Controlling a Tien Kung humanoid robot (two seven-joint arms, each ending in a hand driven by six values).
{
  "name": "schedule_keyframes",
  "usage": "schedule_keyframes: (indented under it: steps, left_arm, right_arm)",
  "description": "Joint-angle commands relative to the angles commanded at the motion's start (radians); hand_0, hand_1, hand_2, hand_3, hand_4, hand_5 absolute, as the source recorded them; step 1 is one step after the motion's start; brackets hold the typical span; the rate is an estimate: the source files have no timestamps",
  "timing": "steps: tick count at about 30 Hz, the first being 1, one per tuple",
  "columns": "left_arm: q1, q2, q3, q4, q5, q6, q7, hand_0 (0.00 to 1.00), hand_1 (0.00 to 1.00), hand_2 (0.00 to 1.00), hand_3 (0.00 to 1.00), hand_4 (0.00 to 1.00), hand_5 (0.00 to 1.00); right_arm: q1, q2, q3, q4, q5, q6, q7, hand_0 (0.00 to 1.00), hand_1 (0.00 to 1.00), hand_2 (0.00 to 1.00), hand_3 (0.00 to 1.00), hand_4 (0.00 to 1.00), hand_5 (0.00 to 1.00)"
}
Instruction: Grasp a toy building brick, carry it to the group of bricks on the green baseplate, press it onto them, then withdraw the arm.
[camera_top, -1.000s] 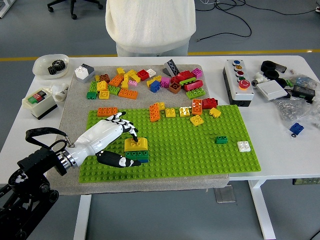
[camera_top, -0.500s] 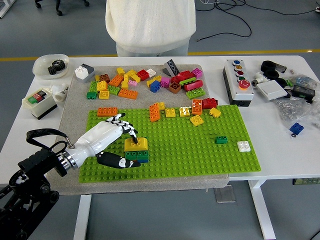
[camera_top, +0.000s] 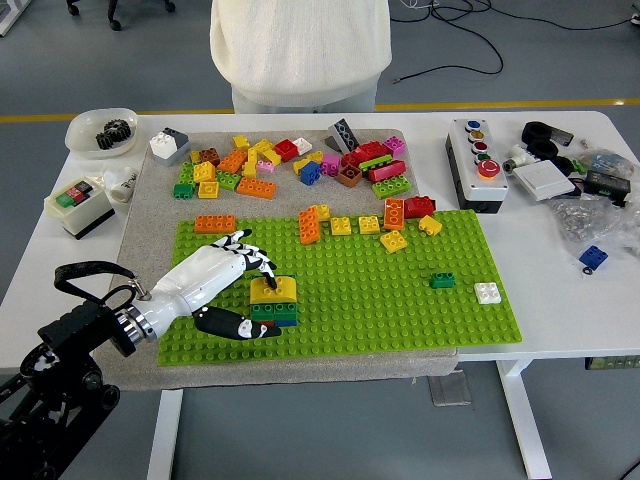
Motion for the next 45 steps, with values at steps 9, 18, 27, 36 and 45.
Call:
schedule_keyframes:
  steps: [9, 18, 27, 36, 45]
  left_arm:
    - [-0.004, -0.005, 0.002, 0.013, -0.005, 0.003, 0.001, 0.998, 0.835, 0.747, 0.547, 0.998, 0.593]
    - [-0.013, -0.008, 0.007, 0.029, -0.009, 0.005, 0.001, 0.998, 0.834, 0.746, 0.547, 0.998, 0.591]
    - [-0.014, -0.009, 0.011, 0.042, -0.005, 0.003, 0.004, 0.998, 0.835, 0.746, 0.547, 0.998, 0.587]
    - [-0.012, -0.008, 0.014, 0.047, 0.000, -0.005, 0.007, 0.998, 0.836, 0.746, 0.548, 0.998, 0.588]
    - [-0.003, 0.003, -0.029, -0.020, -0.057, -0.018, 0.010, 0.998, 0.834, 0.739, 0.547, 0.998, 0.586]
  right_arm:
    - [0.000, 0.000, -0.001, 0.000, 0.000, 0.000, 0.000, 0.748, 0.642, 0.716, 0.624, 0.889, 0.489]
    - [0.001, 0.000, 0.000, 0.000, 0.000, 0.000, -0.001, 0.748, 0.644, 0.716, 0.626, 0.889, 0.488]
    - [0.002, 0.000, 0.002, 0.000, 0.000, 0.000, -0.001, 0.748, 0.644, 0.716, 0.630, 0.890, 0.490]
    - [0.001, -0.001, 0.003, 0.000, 0.000, -0.001, -0.001, 0.748, 0.644, 0.716, 0.630, 0.889, 0.489]
    - [0.001, -0.001, 0.007, 0.000, 0.000, -0.001, -0.002, 0.748, 0.644, 0.716, 0.629, 0.889, 0.489]
